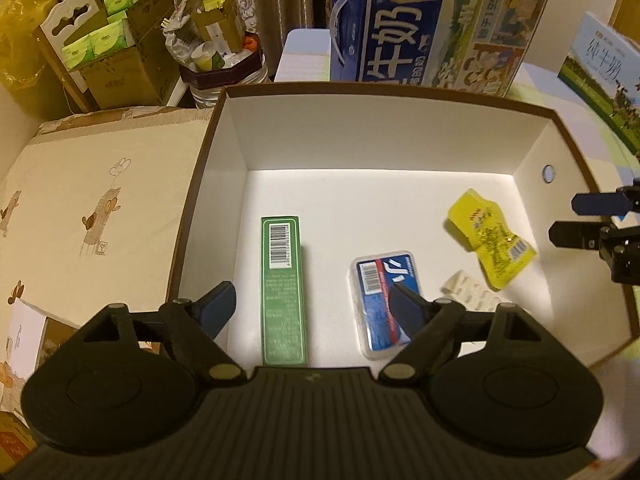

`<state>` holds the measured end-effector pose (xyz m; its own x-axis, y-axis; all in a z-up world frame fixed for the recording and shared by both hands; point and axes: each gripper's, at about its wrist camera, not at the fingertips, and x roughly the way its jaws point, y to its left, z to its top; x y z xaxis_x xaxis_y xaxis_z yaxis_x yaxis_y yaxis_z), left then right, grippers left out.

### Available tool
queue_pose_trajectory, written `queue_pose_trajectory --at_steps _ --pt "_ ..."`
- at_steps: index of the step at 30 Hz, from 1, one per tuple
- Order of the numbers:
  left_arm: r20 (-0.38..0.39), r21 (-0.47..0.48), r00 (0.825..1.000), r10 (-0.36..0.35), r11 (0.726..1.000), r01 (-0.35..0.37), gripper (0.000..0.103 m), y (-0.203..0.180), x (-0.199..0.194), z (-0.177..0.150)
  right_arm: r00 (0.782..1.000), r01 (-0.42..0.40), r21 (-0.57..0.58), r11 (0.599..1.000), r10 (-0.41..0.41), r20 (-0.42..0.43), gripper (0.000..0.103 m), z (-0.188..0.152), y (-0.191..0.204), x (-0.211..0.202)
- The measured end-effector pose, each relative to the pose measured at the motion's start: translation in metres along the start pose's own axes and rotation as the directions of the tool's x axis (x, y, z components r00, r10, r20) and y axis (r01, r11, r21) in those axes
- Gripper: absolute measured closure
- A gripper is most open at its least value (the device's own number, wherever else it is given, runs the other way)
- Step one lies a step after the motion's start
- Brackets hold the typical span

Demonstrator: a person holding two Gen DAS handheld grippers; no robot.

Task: Organize objects
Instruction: 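Lift both open tools away from the box, then move both open tools toward the white towel and items beside the box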

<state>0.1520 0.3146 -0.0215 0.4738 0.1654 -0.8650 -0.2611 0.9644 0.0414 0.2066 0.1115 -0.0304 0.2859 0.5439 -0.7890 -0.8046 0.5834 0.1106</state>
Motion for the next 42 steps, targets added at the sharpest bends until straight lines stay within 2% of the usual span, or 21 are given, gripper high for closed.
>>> queue_pose_trajectory --at_steps 6,12,28,42 --pt "0.041 -0.012 0.999 0.001 1.0 -0.001 0.018 -0.005 -0.028 -0.009 0.999 -0.033 0.051 0.998 0.031 0.027 0.055 -0.011 0.002 -0.026" --pt "0.068 -0.037 0.998 -0.016 0.999 0.018 0.015 -0.014 -0.05 -0.023 0.998 -0.045 0.078 0.996 0.041 0.054 0.048 -0.026 0.006 -0.054" --pt "0.056 -0.045 0.997 -0.058 0.997 0.061 0.015 -0.051 -0.082 -0.064 0.996 -0.061 0.127 0.99 0.051 0.08 0.044 -0.068 0.01 -0.105" --pt "0.008 -0.033 0.997 -0.074 0.997 0.074 0.015 -0.092 -0.092 -0.097 0.996 -0.081 0.155 0.985 0.074 0.052 0.044 -0.104 -0.002 -0.128"
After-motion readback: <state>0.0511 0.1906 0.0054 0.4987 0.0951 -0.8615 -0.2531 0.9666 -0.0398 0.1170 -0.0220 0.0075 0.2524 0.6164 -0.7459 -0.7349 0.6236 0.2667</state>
